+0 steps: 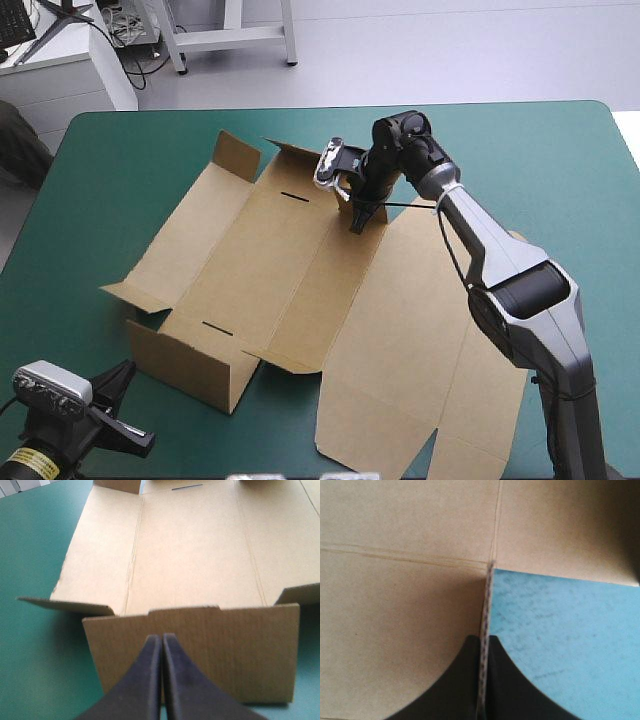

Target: Fold the box

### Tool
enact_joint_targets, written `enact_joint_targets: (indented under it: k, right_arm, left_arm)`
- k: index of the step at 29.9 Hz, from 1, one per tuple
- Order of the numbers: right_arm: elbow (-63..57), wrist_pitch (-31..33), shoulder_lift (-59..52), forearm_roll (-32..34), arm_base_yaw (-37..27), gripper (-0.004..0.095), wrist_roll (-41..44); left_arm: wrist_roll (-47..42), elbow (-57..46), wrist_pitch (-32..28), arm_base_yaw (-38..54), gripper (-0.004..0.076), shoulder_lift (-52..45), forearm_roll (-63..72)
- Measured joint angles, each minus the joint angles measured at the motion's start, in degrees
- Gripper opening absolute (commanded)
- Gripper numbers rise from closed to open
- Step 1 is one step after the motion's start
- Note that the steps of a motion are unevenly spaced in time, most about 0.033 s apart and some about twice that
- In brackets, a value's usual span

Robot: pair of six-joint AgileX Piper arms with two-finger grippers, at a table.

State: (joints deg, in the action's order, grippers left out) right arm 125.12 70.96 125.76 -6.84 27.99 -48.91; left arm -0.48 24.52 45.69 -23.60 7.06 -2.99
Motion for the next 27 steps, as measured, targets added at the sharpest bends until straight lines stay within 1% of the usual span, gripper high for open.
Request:
enact_joint_targets:
  k: [8,14,16,20,21,24,27]
  right_arm:
    - [0.0,0.0,1.0,0.1,5.7,-0.002,-5.0]
    - [0.0,0.1,4.3,1.0,6.7,-0.0018,-6.5]
    - [0.2,0.0,4.6,1.2,6.7,-0.0001,-6.7]
    - [0.5,0.1,4.7,1.8,6.7,0.0133,-7.1]
    - [0.6,0.0,4.8,1.7,6.7,0.0193,-7.3]
    - [1.5,0.0,5.4,1.9,6.7,0.0329,-7.7]
    - [4.0,0.0,5.8,2.0,6.7,0.042,-7.3]
  left_arm:
    - [0.0,0.0,0.0,0.0,-0.001,0.0,0.0]
    - [0.0,0.0,0.0,0.0,-0.001,0.0,0.0]
    - [0.0,0.0,0.0,0.0,-0.001,0.0,0.0]
    - [0.0,0.0,0.0,0.0,-0.001,0.0,0.0]
    - [0.0,0.0,0.0,0.0,-0.001,0.0,0.0]
    - [0.0,0.0,0.0,0.0,-0.001,0.0,0.0]
    - [0.0,0.0,0.0,0.0,-0.001,0.0,0.0]
